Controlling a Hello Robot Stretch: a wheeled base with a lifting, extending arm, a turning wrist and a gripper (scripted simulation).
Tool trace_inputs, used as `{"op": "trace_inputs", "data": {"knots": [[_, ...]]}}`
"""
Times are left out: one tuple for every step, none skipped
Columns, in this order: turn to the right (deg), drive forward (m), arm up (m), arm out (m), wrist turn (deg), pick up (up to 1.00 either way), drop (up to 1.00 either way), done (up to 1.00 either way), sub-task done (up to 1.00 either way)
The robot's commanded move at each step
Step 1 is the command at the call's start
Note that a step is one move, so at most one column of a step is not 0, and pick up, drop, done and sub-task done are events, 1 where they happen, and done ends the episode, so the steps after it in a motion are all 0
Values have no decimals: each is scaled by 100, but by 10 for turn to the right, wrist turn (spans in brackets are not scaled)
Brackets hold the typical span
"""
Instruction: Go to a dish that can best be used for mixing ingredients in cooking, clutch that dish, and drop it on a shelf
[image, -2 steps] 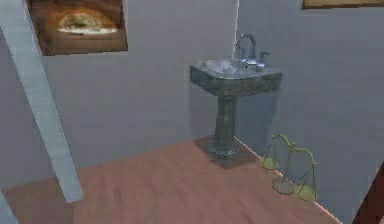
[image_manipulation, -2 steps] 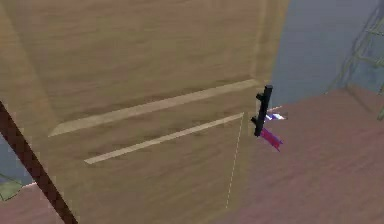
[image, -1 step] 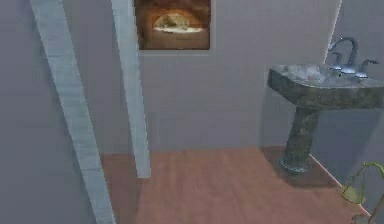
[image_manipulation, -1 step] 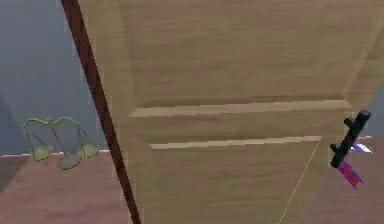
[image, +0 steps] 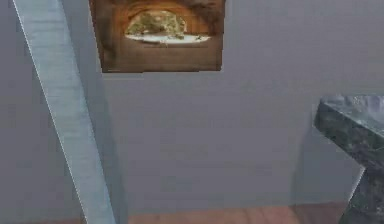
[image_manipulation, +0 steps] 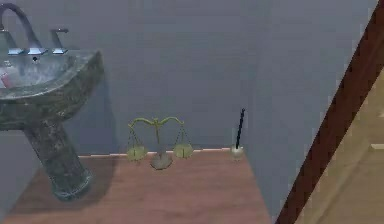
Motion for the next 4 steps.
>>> {"op": "trace_inputs", "data": {"knots": [[-450,0,0,0,0,0,0,0,0],[0,50,0,0,0,0,0,0,0],[-450,0,0,0,0,0,0,0,0],[0,60,0,0,0,0,0,0,0]]}}
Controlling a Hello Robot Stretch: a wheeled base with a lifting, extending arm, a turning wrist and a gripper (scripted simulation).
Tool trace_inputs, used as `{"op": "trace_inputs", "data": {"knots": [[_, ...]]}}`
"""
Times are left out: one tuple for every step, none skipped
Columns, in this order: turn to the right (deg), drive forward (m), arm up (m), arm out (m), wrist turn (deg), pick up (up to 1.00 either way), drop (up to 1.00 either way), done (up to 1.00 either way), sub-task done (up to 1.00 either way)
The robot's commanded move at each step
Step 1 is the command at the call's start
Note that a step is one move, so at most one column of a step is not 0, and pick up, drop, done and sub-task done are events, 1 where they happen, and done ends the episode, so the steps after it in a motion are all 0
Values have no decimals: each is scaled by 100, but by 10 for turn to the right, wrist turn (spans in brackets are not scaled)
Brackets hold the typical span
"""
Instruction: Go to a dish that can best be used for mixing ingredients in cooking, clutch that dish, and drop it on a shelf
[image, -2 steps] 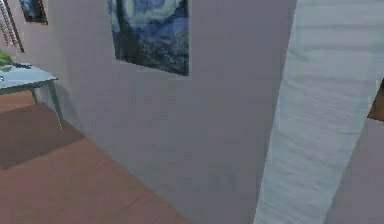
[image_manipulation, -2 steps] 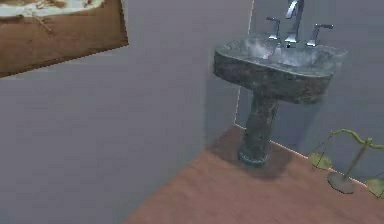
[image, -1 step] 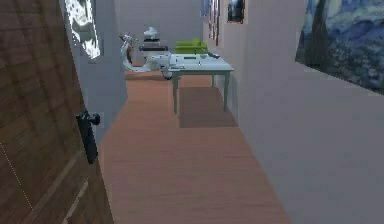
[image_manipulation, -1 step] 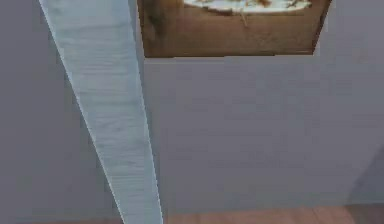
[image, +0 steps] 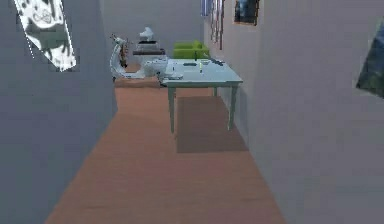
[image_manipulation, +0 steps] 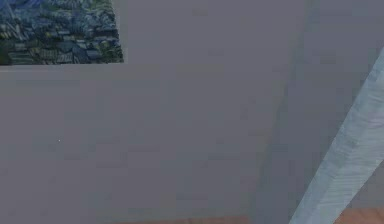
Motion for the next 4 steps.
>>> {"op": "trace_inputs", "data": {"knots": [[-90,0,0,0,0,0,0,0,0],[0,50,0,0,0,0,0,0,0],[-90,0,0,0,0,0,0,0,0],[0,100,0,0,0,0,0,0,0]]}}
